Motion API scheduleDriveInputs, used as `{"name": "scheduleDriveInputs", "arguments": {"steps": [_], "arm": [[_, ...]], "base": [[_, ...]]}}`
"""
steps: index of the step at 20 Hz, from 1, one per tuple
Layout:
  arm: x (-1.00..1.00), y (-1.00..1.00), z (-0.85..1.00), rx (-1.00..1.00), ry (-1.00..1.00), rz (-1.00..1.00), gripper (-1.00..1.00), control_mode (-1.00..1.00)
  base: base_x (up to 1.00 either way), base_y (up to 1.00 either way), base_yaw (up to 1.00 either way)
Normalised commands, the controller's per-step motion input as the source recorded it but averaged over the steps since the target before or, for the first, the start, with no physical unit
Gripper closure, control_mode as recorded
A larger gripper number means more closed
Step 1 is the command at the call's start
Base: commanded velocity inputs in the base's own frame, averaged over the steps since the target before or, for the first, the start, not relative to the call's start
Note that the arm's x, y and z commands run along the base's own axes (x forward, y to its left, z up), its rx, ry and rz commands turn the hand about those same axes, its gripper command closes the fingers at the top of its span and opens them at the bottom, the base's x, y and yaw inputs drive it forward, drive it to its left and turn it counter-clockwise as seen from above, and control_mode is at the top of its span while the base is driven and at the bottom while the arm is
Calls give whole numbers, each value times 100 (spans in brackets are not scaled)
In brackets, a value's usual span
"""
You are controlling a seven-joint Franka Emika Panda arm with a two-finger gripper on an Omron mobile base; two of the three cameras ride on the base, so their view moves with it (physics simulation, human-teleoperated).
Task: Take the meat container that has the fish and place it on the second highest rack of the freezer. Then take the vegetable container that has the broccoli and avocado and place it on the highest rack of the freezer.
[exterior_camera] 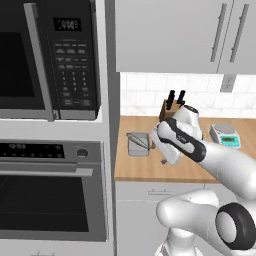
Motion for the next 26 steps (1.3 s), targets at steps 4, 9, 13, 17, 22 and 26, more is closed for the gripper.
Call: {"name": "scheduleDriveInputs", "arguments": {"steps": [4,9,13,17,22,26], "arm": [[53,42,-30,-3,1,0,-100,-100],[39,6,-27,-1,2,0,-100,-100],[30,0,-11,0,0,0,-100,-100],[37,0,-17,0,0,0,-100,-100],[33,0,-28,-1,0,0,-100,-100],[23,1,-21,-1,0,0,-100,-100]], "base": [[0,0,0],[0,0,0],[0,0,0],[0,0,0],[0,0,0],[0,0,0]]}}
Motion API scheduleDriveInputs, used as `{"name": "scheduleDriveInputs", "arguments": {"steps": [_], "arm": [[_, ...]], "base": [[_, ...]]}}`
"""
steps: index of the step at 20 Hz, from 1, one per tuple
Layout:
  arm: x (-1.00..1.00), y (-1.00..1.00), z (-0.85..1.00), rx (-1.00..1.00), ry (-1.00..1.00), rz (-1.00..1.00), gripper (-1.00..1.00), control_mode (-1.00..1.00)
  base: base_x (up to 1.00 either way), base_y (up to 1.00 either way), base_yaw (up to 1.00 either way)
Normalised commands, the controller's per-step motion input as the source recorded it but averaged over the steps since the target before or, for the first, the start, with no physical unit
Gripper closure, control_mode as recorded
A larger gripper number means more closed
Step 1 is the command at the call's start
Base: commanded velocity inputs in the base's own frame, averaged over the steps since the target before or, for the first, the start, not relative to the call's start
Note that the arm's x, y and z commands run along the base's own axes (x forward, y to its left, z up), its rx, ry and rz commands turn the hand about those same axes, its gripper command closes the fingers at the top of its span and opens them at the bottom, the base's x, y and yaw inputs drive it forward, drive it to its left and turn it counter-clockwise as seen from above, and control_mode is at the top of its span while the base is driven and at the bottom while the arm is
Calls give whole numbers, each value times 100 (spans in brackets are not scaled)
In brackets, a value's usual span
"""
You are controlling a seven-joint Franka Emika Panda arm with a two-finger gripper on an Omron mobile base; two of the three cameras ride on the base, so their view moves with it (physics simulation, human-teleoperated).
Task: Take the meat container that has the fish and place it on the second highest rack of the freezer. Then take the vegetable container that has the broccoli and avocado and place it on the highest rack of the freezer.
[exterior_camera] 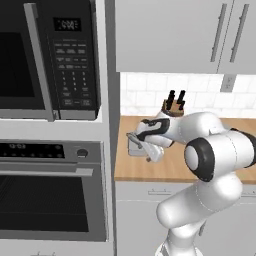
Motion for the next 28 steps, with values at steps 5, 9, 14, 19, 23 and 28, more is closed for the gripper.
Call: {"name": "scheduleDriveInputs", "arguments": {"steps": [5,9,14,19,23,28], "arm": [[17,16,-17,-2,0,0,-100,-100],[29,11,-26,-2,1,0,-100,-100],[33,0,-12,0,0,0,-100,-100],[9,0,-33,0,0,0,-100,-100],[-2,0,-34,-1,2,-1,100,-100],[-14,-1,-21,0,6,-5,100,-100]], "base": [[0,0,0],[0,0,0],[0,0,0],[0,0,0],[0,0,0],[0,0,0]]}}
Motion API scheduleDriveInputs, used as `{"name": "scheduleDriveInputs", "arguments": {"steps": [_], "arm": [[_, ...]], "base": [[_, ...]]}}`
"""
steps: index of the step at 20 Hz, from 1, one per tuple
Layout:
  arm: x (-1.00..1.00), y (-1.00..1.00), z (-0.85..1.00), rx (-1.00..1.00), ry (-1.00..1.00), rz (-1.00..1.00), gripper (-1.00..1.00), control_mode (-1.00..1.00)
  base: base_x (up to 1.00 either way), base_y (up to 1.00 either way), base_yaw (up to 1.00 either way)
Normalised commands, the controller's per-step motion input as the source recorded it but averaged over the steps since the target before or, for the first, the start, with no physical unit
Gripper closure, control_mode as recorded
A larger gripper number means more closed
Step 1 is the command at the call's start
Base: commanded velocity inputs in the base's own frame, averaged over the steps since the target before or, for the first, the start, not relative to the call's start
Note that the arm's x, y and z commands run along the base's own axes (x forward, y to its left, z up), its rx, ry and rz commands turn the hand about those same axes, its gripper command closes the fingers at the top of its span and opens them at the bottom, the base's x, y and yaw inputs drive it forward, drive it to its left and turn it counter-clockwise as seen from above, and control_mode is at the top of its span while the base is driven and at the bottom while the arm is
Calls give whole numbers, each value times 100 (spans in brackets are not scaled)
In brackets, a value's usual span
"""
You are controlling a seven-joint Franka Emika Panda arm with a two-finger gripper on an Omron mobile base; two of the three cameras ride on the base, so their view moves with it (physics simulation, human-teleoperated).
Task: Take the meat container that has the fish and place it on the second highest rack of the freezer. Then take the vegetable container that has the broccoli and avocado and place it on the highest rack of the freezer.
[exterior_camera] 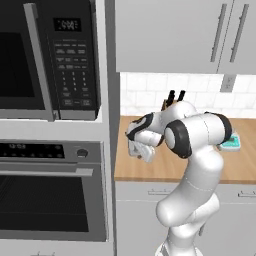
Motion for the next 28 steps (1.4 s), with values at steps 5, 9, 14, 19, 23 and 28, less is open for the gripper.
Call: {"name": "scheduleDriveInputs", "arguments": {"steps": [5,9,14,19,23,28], "arm": [[-25,-14,1,0,0,-14,100,-100],[-45,-24,68,0,-6,-18,100,-100],[-78,-28,100,0,-14,-11,100,-100],[-89,-20,100,0,-2,-2,100,-100],[-92,-17,100,0,0,0,100,-100],[-74,-10,100,0,0,-1,100,-100]], "base": [[0,0,0],[0,0,0],[0,0,0],[0,0,0],[0,0,0],[0,0,0]]}}
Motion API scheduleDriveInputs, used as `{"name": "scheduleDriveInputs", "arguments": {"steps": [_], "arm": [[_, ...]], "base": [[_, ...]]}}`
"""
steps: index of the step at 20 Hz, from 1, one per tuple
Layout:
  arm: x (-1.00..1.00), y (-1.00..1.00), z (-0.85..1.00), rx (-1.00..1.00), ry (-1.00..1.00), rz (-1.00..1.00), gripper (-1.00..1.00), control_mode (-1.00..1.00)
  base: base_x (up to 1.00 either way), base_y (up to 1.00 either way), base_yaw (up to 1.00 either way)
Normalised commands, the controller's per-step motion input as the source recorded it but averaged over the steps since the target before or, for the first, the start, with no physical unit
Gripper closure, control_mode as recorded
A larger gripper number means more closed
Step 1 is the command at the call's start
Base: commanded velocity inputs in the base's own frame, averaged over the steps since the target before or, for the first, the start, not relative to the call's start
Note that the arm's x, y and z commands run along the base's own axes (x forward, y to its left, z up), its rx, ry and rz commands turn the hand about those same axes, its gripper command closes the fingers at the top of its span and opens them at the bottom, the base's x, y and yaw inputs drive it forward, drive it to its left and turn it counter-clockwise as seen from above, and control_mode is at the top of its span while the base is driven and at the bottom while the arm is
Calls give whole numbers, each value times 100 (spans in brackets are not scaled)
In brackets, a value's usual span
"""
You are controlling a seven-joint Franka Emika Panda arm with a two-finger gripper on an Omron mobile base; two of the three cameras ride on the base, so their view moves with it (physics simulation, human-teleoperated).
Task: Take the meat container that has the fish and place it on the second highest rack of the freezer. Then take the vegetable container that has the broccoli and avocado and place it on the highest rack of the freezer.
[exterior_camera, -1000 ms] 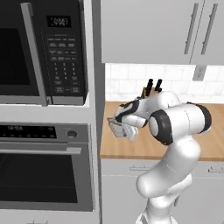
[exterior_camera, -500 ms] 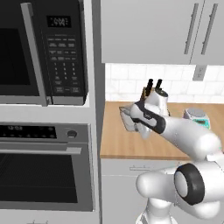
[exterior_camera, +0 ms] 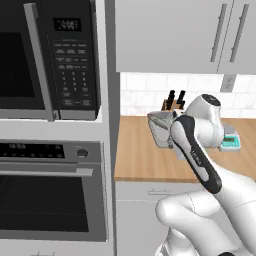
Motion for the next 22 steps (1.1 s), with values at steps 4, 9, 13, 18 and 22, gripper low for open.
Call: {"name": "scheduleDriveInputs", "arguments": {"steps": [4,9,13,18,22], "arm": [[-70,0,100,0,1,-6,100,-100],[-85,0,100,0,5,-5,100,-100],[-65,0,90,0,19,-4,100,-100],[-59,0,33,0,14,-1,100,-100],[-59,0,0,0,8,0,100,-100]], "base": [[0,0,0],[0,0,0],[0,0,0],[0,0,0],[0,0,0]]}}
